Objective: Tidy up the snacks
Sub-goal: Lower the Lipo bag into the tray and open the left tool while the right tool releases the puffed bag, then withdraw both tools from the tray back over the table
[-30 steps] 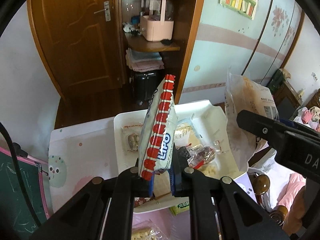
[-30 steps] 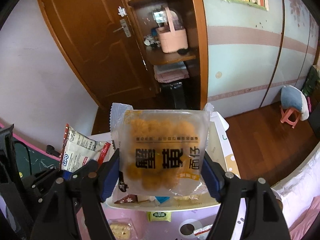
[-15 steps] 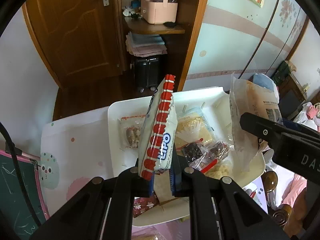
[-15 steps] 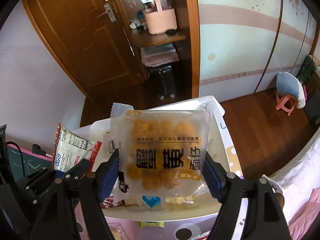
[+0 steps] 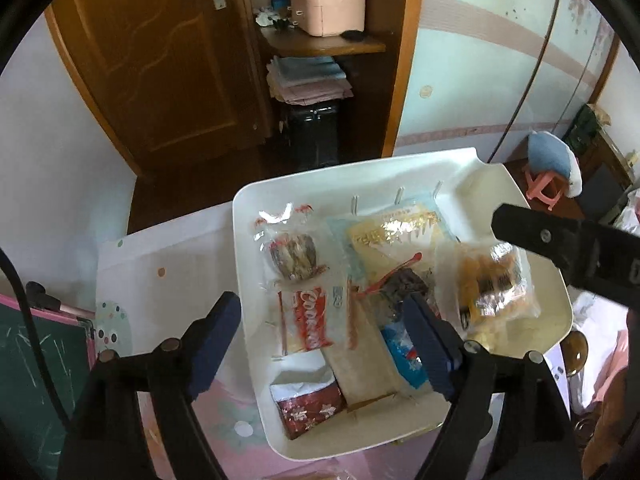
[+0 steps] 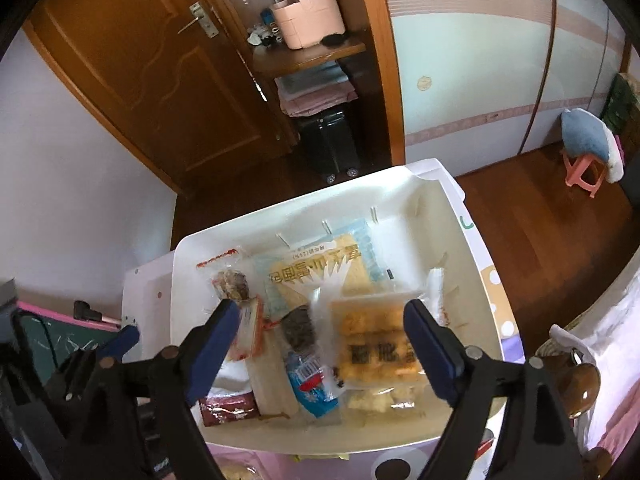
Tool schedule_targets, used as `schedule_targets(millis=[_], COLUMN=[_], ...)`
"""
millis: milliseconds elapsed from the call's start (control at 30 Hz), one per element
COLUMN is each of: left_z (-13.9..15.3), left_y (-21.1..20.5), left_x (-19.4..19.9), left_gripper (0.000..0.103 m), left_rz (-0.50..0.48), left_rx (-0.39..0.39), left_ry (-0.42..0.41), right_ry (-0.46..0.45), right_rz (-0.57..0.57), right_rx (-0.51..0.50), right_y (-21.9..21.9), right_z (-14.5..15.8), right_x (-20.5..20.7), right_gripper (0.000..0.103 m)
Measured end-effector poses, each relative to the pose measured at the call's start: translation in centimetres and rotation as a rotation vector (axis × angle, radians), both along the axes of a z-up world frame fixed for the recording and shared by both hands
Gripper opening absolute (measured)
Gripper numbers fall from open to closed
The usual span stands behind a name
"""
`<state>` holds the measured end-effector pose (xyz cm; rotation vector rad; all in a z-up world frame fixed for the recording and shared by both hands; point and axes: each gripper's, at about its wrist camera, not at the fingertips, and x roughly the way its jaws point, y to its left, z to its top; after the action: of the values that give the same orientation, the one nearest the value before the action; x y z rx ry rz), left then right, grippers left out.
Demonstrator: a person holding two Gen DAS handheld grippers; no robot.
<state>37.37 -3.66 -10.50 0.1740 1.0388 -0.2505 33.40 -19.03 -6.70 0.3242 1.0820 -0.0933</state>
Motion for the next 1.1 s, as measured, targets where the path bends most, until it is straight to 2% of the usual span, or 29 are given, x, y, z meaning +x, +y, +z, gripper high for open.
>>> schedule_targets(millis=[267, 533, 1100], left_z=[-0.3, 0.3, 4.2], left_y=[0.6, 1.3, 1.8], left_x=[-1.2, -2.5, -8.1], left_gripper=[0.083, 0.083, 0.083], left_rz=[0.004, 0.024, 0.066], left_rx=[0.002, -0.011, -0.02], left_ry=[0.016, 0.02, -0.049], right_ry=[0.013, -0.002, -0.068], right_rz=[0.008, 0.025, 0.077], right_rx=[0.005, -0.002, -0.024], right_y=[0.4, 0.8, 1.5], right_z=[-0.6, 0.1, 3.8], right_x=[-0.4, -1.4, -6.3], right_gripper=[0.088, 0.088, 0.088])
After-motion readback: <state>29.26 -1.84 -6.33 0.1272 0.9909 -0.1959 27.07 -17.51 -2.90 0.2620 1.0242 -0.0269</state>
